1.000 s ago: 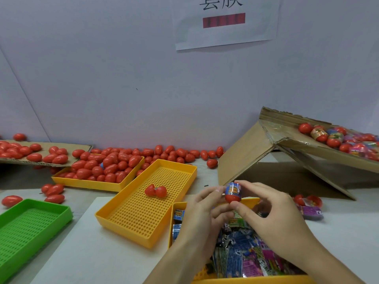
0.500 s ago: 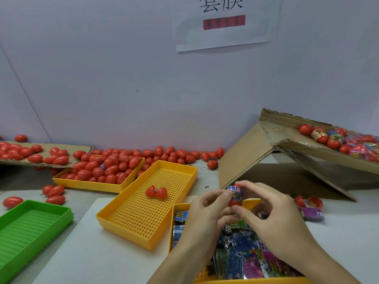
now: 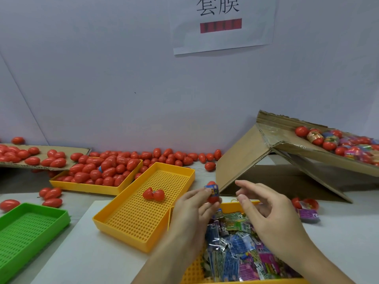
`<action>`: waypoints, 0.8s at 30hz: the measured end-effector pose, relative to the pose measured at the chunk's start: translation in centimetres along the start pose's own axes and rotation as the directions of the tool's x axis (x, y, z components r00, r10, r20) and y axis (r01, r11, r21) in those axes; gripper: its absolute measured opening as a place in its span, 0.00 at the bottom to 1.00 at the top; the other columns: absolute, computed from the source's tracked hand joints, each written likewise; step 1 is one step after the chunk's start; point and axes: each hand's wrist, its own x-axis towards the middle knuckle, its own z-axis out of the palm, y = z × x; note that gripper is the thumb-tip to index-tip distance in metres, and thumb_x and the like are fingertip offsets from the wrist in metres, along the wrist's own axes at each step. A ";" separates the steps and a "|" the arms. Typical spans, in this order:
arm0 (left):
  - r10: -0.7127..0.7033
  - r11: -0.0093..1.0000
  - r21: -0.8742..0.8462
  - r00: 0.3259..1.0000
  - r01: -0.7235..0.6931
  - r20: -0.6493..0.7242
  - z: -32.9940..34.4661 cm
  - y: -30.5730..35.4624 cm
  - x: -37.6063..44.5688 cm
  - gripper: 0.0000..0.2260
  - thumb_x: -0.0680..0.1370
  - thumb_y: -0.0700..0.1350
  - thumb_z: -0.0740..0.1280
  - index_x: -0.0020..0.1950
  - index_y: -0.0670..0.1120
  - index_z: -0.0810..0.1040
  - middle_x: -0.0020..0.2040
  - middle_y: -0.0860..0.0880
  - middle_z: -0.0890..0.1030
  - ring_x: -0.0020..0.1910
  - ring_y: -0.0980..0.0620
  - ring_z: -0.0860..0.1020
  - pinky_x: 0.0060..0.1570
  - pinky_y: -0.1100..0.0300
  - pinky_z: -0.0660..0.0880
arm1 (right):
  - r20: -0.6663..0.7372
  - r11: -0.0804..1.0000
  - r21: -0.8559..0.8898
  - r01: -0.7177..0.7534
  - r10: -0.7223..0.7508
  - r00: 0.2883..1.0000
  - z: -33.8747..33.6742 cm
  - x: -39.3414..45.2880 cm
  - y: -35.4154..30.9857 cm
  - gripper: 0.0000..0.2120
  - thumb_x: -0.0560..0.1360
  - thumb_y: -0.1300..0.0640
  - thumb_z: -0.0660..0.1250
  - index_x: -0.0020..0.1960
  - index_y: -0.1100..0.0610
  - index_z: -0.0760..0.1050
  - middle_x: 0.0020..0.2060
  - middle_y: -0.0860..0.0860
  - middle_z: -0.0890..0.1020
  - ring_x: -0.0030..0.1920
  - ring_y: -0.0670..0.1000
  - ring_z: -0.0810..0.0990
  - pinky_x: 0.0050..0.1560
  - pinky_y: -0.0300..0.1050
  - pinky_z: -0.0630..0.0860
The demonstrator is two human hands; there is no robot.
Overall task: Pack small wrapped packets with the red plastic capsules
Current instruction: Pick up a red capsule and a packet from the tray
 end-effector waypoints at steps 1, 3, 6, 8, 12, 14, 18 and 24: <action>0.002 1.000 0.017 0.999 -0.002 -0.032 -0.1 0.4 0.2 0.15 0.76 0.38 0.71 0.60 0.32 0.76 0.48 0.37 0.85 0.46 0.44 0.86 0.41 0.60 0.82 | -0.004 1.000 0.004 -0.005 0.005 1.000 0.0 0.0 0.0 0.14 0.73 0.45 0.63 0.58 0.35 0.74 0.47 0.38 0.81 0.50 0.41 0.81 0.45 0.32 0.79; 0.017 0.998 0.068 0.995 -0.010 -0.099 0.0 1.0 0.7 0.13 0.77 0.39 0.71 0.58 0.33 0.78 0.49 0.38 0.85 0.44 0.47 0.86 0.43 0.60 0.82 | -0.009 1.000 0.020 -0.014 0.014 1.000 -0.1 0.0 0.1 0.14 0.73 0.45 0.63 0.57 0.35 0.75 0.47 0.38 0.81 0.50 0.42 0.81 0.46 0.36 0.80; 0.052 0.981 0.195 0.984 -0.017 -0.173 1.4 1.9 1.6 0.09 0.76 0.40 0.73 0.49 0.34 0.80 0.50 0.40 0.84 0.43 0.49 0.84 0.53 0.56 0.80 | -0.014 0.999 0.031 -0.031 0.031 0.999 -0.1 0.1 0.2 0.14 0.73 0.45 0.63 0.58 0.36 0.76 0.47 0.39 0.82 0.46 0.47 0.81 0.46 0.45 0.81; 0.090 0.966 0.251 0.991 -0.063 -0.097 4.1 3.1 2.4 0.10 0.76 0.40 0.73 0.47 0.33 0.79 0.50 0.40 0.84 0.46 0.48 0.84 0.51 0.58 0.81 | -0.014 1.000 0.008 -0.025 0.025 1.000 -0.1 0.1 0.2 0.13 0.74 0.46 0.64 0.58 0.36 0.76 0.47 0.39 0.82 0.48 0.45 0.81 0.45 0.42 0.81; -0.042 0.988 0.152 0.966 0.004 0.253 11.0 5.7 3.6 0.19 0.76 0.44 0.72 0.60 0.33 0.75 0.52 0.39 0.84 0.53 0.48 0.85 0.61 0.56 0.78 | -0.011 0.999 -0.014 -0.033 0.033 0.999 -0.1 0.0 0.5 0.12 0.76 0.49 0.66 0.58 0.37 0.77 0.48 0.38 0.82 0.52 0.41 0.80 0.49 0.36 0.79; -0.086 0.996 0.068 0.897 0.062 0.433 12.1 5.7 3.6 0.16 0.78 0.39 0.69 0.62 0.34 0.72 0.60 0.36 0.78 0.62 0.45 0.80 0.62 0.58 0.77 | -0.006 0.998 0.000 -0.060 0.060 0.998 -0.2 0.0 0.6 0.12 0.76 0.52 0.68 0.58 0.40 0.78 0.48 0.38 0.82 0.52 0.41 0.81 0.50 0.38 0.80; -0.064 0.997 0.002 0.887 0.071 0.458 7.9 3.2 4.9 0.23 0.79 0.31 0.64 0.73 0.33 0.62 0.63 0.38 0.77 0.63 0.45 0.79 0.56 0.61 0.80 | 0.015 0.998 -0.054 -0.028 0.029 0.999 -0.3 0.1 0.5 0.15 0.77 0.59 0.69 0.57 0.41 0.79 0.50 0.37 0.82 0.55 0.41 0.81 0.50 0.35 0.79; 0.236 0.835 0.506 0.972 -0.214 0.021 0.8 1.9 6.3 0.09 0.79 0.30 0.62 0.50 0.40 0.79 0.46 0.39 0.84 0.40 0.49 0.86 0.40 0.63 0.82 | 0.029 0.999 -0.039 -0.037 0.038 0.999 -0.2 0.1 0.6 0.14 0.78 0.62 0.68 0.53 0.43 0.82 0.49 0.37 0.83 0.52 0.41 0.81 0.44 0.32 0.78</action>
